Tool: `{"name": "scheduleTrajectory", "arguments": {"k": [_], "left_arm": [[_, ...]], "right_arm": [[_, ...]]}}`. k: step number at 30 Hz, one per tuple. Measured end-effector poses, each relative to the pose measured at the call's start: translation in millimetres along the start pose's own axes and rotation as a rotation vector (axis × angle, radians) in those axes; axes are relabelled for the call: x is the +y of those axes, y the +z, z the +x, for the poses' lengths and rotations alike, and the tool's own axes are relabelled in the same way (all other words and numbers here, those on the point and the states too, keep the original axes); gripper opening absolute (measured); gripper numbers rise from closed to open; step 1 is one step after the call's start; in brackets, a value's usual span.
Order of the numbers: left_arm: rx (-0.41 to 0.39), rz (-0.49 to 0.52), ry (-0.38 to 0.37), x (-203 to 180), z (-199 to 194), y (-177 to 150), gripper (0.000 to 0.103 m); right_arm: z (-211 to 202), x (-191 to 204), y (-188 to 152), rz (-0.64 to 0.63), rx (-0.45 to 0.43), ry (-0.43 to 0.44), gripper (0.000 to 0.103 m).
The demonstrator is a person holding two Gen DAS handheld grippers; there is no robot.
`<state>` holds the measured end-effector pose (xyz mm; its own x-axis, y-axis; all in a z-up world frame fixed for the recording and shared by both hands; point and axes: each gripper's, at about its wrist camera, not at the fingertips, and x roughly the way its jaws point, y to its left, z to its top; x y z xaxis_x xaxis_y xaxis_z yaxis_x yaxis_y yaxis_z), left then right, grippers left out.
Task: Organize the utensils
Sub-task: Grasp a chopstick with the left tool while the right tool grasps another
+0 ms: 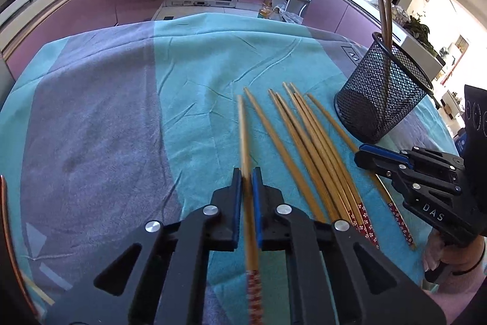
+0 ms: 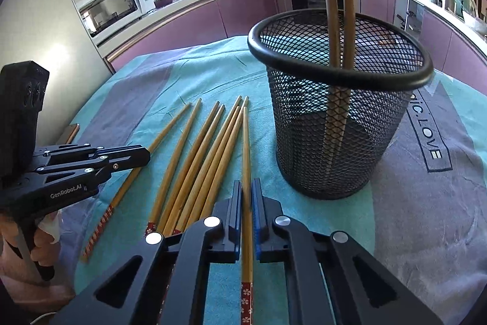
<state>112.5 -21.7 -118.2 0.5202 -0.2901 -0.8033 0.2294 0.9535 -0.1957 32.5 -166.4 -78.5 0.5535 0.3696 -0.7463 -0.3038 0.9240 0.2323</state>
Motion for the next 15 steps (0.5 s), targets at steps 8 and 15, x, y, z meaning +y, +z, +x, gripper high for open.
{"name": "scheduleTrajectory", "arguments": {"k": [8, 15], "left_arm": [[-0.044, 0.008, -0.049, 0.8, -21.6, -2.5, 0.008], [-0.107, 0.036, -0.119, -6.0, -53.1, 1.9, 0.007]], "right_arm": [[-27.5, 4.0, 2.4, -0.005, -0.063, 0.087, 0.006], [-57.8, 5.4, 8.1, -0.005, -0.141, 0.14, 0.006]]}}
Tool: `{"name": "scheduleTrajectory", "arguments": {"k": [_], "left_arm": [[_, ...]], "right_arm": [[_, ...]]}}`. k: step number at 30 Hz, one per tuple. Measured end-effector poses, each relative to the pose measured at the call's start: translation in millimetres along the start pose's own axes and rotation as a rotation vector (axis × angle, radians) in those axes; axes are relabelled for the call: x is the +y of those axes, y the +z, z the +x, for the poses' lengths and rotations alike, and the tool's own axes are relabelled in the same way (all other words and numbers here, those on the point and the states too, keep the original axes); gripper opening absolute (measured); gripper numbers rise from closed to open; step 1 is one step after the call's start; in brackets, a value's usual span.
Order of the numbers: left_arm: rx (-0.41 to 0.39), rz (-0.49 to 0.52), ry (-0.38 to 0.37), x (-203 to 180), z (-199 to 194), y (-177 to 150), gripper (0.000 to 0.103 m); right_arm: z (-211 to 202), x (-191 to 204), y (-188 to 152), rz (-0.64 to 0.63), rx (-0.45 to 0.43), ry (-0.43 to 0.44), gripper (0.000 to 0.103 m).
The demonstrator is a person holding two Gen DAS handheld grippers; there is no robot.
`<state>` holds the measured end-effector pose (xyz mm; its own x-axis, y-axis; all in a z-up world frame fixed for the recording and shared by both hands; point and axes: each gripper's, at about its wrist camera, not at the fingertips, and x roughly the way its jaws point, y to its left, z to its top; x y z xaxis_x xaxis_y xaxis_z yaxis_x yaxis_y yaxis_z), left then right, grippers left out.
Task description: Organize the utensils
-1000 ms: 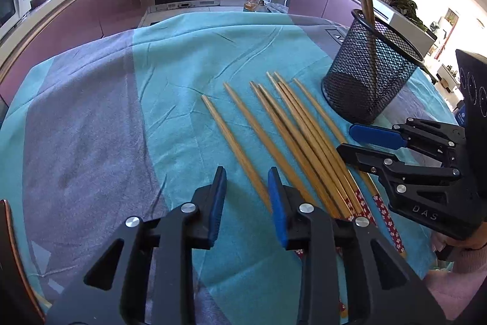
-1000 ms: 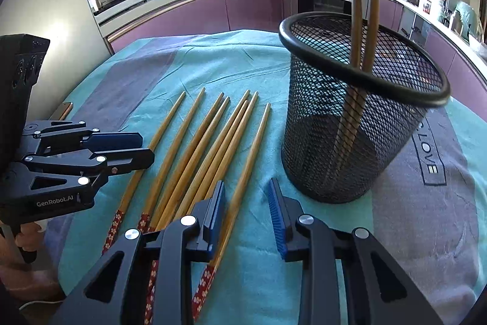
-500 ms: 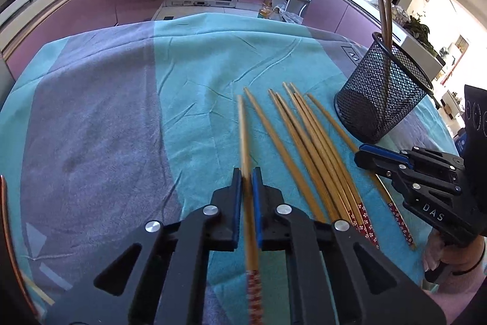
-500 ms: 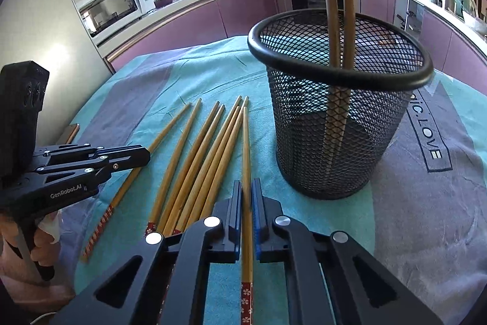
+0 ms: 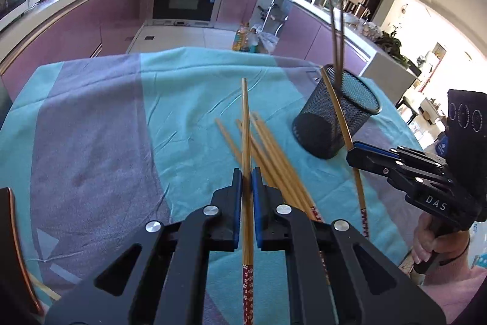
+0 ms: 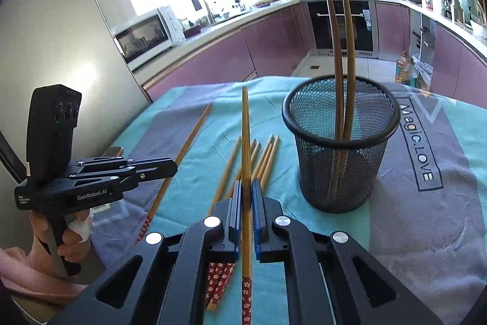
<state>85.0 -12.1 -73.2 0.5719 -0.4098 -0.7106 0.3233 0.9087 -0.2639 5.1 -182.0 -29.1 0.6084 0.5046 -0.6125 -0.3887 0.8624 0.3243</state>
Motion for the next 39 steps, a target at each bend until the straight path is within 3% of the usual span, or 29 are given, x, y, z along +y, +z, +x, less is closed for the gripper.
{"name": "scheduleTrajectory", "arguments": {"k": [9, 25, 32, 34, 39], "left_arm": [[-0.086, 0.028, -0.12, -17.2, -41.5, 14.4, 0.007], [-0.245, 0.091, -0.237, -47.3, -88.9, 53.1, 0.001], [-0.173, 0.05, -0.176, -39.0, -61.8, 55.1, 0.002], [-0.14, 0.038, -0.113, -29.5, -45.7, 51.7, 0.005], [-0.035, -0.003, 0.05, -5.7, -2.2, 40.2, 0.023]], "right_arm": [[-29.4, -0.2, 10.5, 0.011, -0.082, 0.038, 0.006], [-69.3, -3.5, 41.4, -0.028, -0.205, 0.051, 0.006], [-65.7, -12.3, 39.5, -0.016, -0.192, 0.048, 0.006], [-62.1, -17.1, 37.4, -0.001, -0.179, 0.045, 0.006], [-58.6, -22.1, 32.8, 0.014, -0.168, 0.044, 0.006]]}}
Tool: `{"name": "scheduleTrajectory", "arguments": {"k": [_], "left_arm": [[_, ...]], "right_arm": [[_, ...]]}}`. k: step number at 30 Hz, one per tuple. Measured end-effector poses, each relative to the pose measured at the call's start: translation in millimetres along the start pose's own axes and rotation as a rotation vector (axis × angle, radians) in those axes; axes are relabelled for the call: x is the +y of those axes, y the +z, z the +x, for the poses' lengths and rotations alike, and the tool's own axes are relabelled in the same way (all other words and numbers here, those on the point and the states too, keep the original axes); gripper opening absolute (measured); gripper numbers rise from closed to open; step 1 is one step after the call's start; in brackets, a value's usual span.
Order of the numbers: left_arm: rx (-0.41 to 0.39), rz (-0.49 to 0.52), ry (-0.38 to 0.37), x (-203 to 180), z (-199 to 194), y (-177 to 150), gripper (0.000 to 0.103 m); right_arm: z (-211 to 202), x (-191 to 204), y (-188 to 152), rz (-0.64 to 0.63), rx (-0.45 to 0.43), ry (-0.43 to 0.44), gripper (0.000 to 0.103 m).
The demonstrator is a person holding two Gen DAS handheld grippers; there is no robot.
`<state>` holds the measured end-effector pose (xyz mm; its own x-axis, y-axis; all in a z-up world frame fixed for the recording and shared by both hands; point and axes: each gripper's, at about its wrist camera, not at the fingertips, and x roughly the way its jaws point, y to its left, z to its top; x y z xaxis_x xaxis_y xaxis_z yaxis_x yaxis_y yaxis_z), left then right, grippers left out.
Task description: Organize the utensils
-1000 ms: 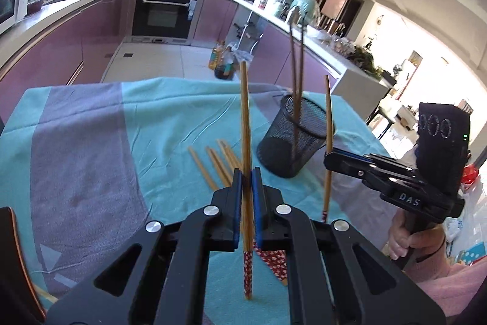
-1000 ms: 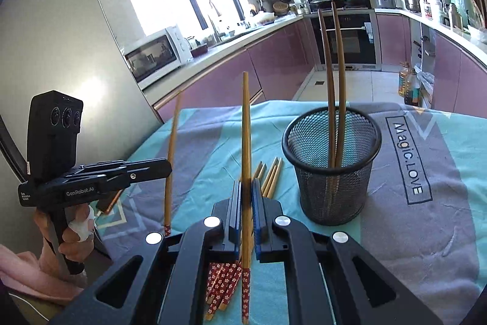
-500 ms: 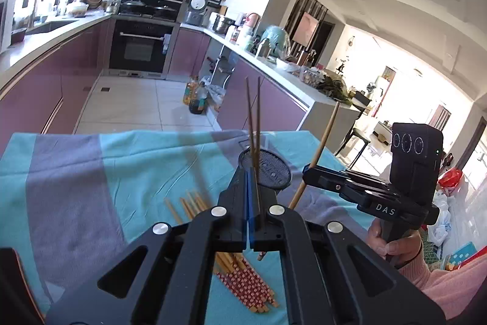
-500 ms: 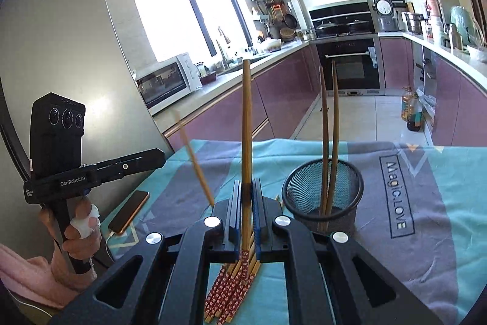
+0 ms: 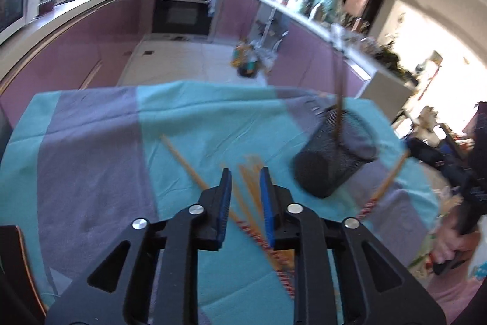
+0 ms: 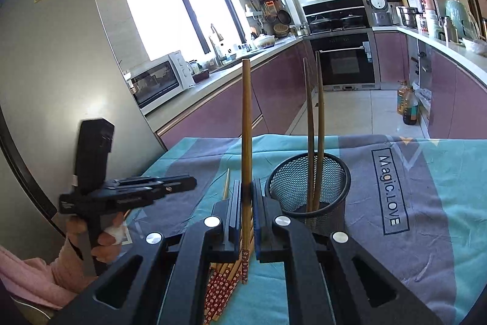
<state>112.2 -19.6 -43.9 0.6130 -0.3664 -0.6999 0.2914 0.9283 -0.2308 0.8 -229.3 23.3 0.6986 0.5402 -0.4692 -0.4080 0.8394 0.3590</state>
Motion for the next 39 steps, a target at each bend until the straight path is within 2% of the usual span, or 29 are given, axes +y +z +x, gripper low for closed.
{"name": "scheduleTrajectory", "arguments": {"k": [1, 5, 9, 16, 21, 23, 29, 34, 39], "left_arm": [[0.025, -0.013, 0.017, 6.2, 11.7, -3.8, 0.026], [0.107, -0.074, 0.068, 24.2, 52.3, -9.9, 0.027], [0.125, -0.101, 0.107, 33.8, 74.2, -7.2, 0.03], [0.146, -0.08, 0.158, 35.8, 96.0, -0.9, 0.029], [0.152, -0.085, 0.174, 37.6, 100.1, 3.7, 0.013], [0.15, -0.1, 0.162, 38.4, 100.0, 3.5, 0.008], [0.128, -0.101, 0.124, 34.8, 86.7, 0.8, 0.007], [0.082, -0.077, 0.027, 22.4, 55.2, 3.4, 0.007], [0.001, -0.027, -0.067, 2.5, 11.2, 12.1, 0.007]], "right_arm": [[1.0, -1.0, -0.8, 0.003, 0.003, 0.001, 0.006], [4.9, -2.6, -4.7, 0.01, 0.02, 0.002, 0.006], [5.1, -5.5, -9.4, 0.017, 0.032, 0.003, 0.006], [7.5, -7.8, -10.3, 0.023, 0.04, 0.005, 0.006], [7.9, -7.6, -10.4, 0.023, 0.04, 0.005, 0.006], [8.0, -7.4, -10.3, 0.024, 0.041, 0.004, 0.006], [8.6, -6.1, -9.6, 0.017, 0.041, 0.003, 0.006], [0.7, -5.5, -3.0, 0.01, 0.015, 0.003, 0.006], [-12.2, -6.5, 6.6, 0.0, -0.023, -0.005, 0.006]]}}
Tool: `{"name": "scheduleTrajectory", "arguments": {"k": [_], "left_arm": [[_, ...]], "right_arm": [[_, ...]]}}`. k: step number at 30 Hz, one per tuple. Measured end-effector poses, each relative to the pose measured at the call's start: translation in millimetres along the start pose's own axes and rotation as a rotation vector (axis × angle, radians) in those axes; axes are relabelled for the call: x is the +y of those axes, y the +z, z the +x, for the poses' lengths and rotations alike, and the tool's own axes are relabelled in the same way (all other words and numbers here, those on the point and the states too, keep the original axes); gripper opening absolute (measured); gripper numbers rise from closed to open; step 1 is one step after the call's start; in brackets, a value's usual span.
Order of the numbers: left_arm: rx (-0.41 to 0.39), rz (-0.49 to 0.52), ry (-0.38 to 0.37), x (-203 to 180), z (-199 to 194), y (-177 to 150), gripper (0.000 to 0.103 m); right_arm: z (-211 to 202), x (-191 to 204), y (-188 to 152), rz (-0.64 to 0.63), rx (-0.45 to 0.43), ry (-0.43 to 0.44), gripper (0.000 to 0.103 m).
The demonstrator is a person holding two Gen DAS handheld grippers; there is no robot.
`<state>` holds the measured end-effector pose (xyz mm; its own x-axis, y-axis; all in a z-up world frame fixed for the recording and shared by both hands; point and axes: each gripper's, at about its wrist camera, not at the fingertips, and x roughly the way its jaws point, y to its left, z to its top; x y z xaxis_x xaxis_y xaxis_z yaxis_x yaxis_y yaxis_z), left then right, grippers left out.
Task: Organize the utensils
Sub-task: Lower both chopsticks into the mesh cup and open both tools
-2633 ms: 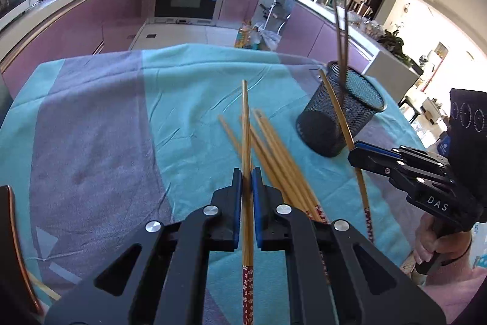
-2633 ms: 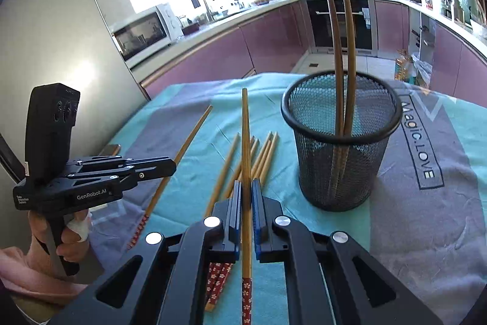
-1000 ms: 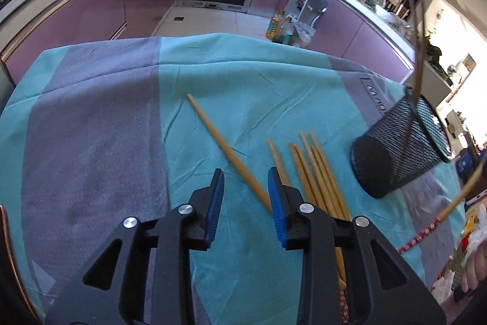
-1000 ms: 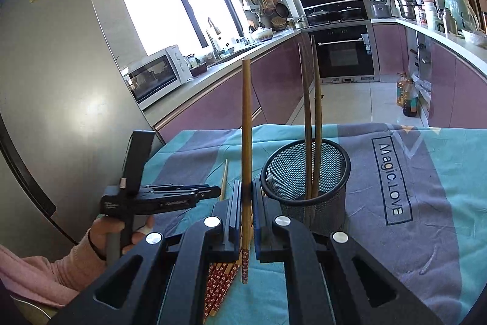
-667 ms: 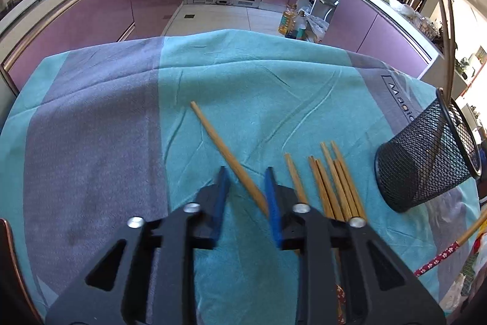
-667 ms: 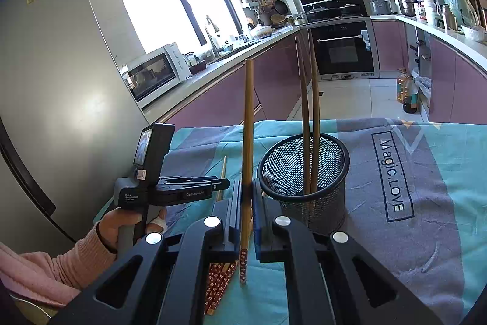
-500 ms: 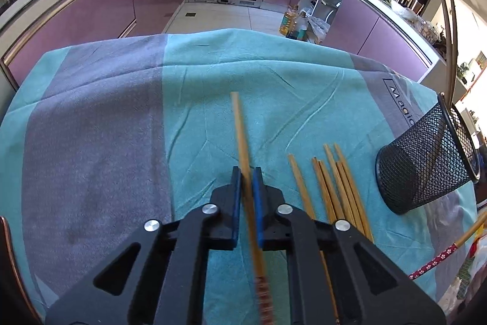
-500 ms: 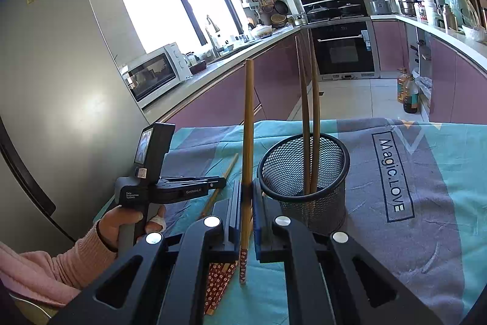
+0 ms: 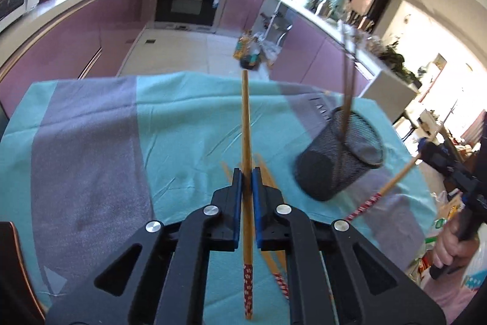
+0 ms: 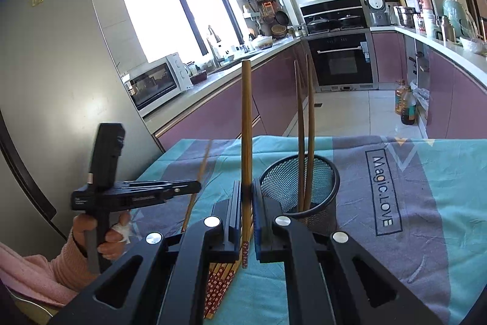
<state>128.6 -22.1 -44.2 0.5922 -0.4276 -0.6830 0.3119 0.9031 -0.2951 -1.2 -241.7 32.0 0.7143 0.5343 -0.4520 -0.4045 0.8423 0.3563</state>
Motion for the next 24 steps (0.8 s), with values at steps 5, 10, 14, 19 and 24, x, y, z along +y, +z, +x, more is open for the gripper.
{"name": "scheduleTrajectory", "arguments": {"k": [5, 10, 14, 19, 24], "left_arm": [[-0.075, 0.033, -0.078, -17.5, -37.5, 7.2, 0.007], [-0.162, 0.053, -0.147, -32.9, -69.9, 21.2, 0.007], [-0.219, 0.071, -0.184, -46.7, -84.9, 40.7, 0.007], [-0.279, 0.104, -0.214, -71.9, -94.0, 67.5, 0.007], [-0.303, 0.131, -0.226, -96.1, -89.4, 88.0, 0.007]], "right_arm": [[-12.2, -0.3, 9.0, -0.012, -0.028, 0.0, 0.006], [-24.5, 1.9, 23.5, -0.041, -0.064, -0.01, 0.006], [-34.0, 2.9, 37.7, -0.057, -0.095, -0.022, 0.006], [-44.7, 0.3, 56.7, -0.075, -0.147, -0.044, 0.006], [-42.8, -5.6, 67.7, -0.085, -0.164, -0.071, 0.006]]}}
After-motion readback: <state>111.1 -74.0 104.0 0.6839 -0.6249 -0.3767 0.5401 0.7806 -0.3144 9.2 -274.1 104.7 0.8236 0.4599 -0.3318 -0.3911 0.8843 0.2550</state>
